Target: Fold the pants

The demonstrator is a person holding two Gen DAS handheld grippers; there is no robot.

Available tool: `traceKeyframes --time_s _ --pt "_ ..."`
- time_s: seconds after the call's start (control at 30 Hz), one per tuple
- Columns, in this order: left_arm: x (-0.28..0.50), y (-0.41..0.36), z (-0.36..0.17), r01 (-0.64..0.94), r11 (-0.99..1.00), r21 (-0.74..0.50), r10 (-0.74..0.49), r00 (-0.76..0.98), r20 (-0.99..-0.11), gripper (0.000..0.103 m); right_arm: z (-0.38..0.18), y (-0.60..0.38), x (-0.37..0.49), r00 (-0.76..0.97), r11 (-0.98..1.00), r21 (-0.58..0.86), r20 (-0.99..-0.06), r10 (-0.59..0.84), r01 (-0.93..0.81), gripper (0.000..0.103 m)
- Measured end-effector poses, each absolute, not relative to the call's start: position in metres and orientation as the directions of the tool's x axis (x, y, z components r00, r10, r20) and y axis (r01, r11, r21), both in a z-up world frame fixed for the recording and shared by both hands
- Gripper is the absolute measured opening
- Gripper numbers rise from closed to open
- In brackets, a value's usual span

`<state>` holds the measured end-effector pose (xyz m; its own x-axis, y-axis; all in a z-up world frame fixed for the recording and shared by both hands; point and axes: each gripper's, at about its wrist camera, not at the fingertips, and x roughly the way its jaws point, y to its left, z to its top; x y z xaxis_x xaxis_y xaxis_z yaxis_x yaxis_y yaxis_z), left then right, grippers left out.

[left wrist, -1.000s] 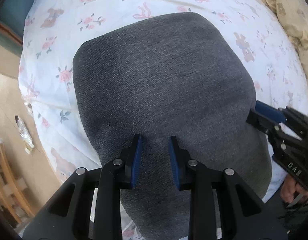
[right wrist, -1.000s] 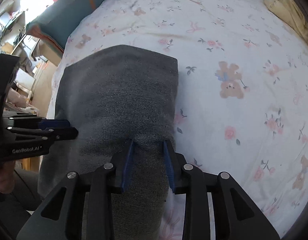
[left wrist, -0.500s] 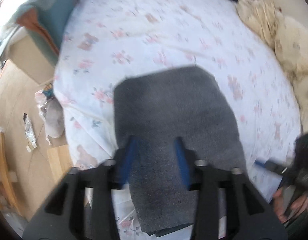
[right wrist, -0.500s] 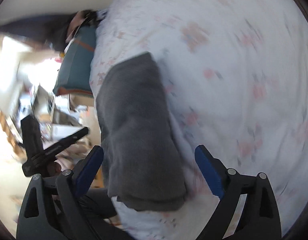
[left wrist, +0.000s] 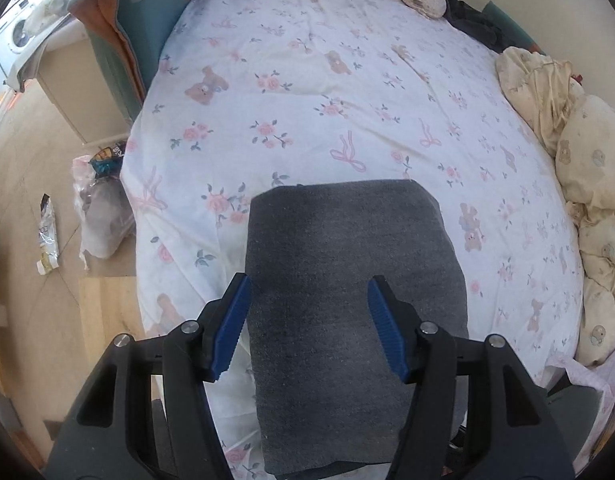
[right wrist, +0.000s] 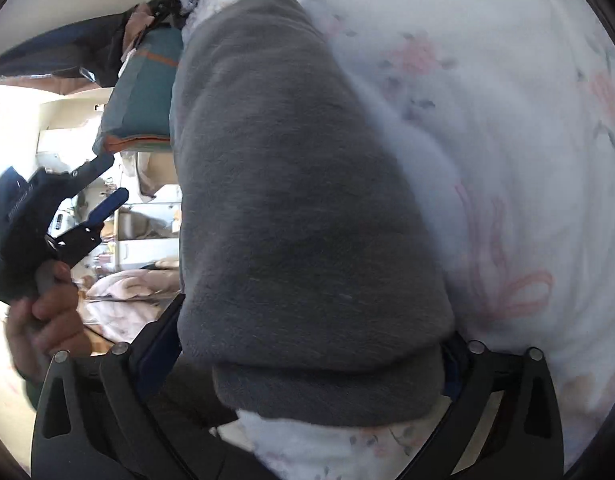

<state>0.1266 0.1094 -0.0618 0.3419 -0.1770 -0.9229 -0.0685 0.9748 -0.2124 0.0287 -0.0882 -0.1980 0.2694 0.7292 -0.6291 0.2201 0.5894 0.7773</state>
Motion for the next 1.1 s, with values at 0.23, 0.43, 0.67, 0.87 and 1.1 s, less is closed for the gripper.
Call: traceKeyframes --time_s 0.23,0.43,0.67,0.87,1.1 --pt "0.128 0.120 -0.061 -0.104 0.966 -0.238 -0.189 0.345 -0.919 0.058 -0.134 -0.117 0.051 0.304 0.694 0.719 -0.672 0.675 0.048 0.042" --pt "0.131 0.119 -0.064 -0.113 0.966 -0.234 -0.184 0.342 -0.921 0.059 -0.082 -0.202 0.134 0.381 0.824 0.564 -0.750 0.541 -0.061 0.036" --pt "0.142 0.100 -0.082 -0.085 0.960 -0.267 -0.234 0.280 -0.931 0.072 -0.149 -0.294 0.162 0.323 0.791 0.569 -0.809 0.491 0.223 0.047" --pt "0.165 0.059 -0.102 0.011 0.948 -0.319 -0.314 0.203 -0.927 0.081 -0.139 -0.311 0.139 0.437 0.695 0.661 -0.734 0.520 0.284 0.094" --pt "0.195 0.007 -0.138 0.213 0.933 -0.289 -0.327 0.171 -0.929 0.082 -0.166 -0.273 0.146 0.359 0.734 0.637 -0.758 0.544 0.234 0.095"
